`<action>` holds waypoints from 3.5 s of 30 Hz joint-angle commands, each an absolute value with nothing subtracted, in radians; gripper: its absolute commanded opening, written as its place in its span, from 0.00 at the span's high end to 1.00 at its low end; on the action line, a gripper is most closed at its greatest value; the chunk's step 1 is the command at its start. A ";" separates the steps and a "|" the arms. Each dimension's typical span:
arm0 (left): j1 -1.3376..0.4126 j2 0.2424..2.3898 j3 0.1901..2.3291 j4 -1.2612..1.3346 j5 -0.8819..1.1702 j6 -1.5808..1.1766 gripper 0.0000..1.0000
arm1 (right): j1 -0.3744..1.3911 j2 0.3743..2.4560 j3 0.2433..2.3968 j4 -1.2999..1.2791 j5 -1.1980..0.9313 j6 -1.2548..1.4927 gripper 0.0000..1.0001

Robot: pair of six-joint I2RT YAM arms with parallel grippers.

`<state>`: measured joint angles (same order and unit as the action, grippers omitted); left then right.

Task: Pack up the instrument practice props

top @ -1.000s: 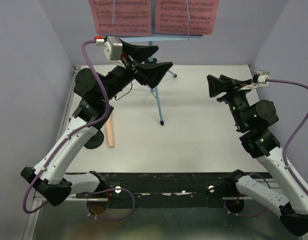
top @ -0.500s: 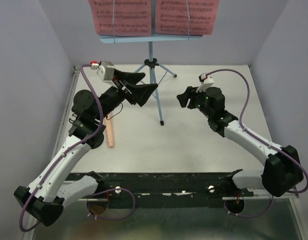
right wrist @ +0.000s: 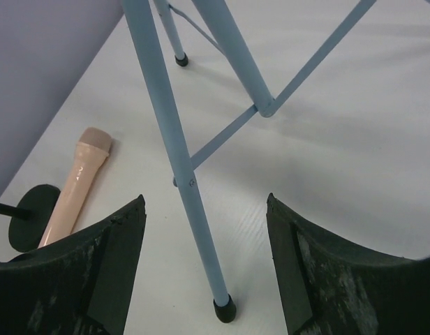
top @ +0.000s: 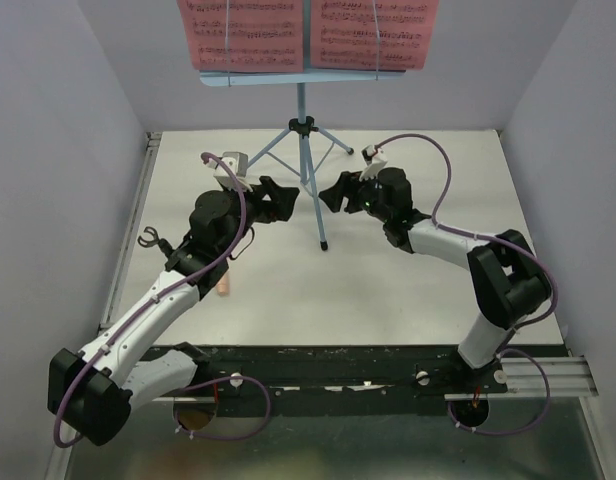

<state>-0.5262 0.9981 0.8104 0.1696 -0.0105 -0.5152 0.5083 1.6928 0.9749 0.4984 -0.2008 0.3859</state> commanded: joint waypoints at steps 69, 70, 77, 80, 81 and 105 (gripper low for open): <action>-0.437 1.364 0.868 0.362 0.026 -0.538 0.14 | 0.870 1.861 1.085 0.535 0.032 0.680 0.99; -0.437 1.344 0.864 0.359 0.028 -0.535 0.13 | 0.868 1.852 1.081 0.525 0.046 0.677 0.93; -0.434 1.218 0.805 0.348 0.008 -0.528 0.11 | 0.868 1.734 1.029 0.431 0.141 0.617 0.41; -0.434 1.145 0.776 0.333 0.008 -0.528 0.10 | 0.867 1.645 0.988 0.370 0.201 0.592 0.36; -0.434 1.114 0.767 0.327 -0.018 -0.526 0.10 | 0.867 1.605 0.968 0.345 0.221 0.583 0.35; -0.466 0.638 0.910 -0.150 -0.058 -0.643 0.01 | 0.845 0.789 1.114 -0.419 0.755 0.451 0.00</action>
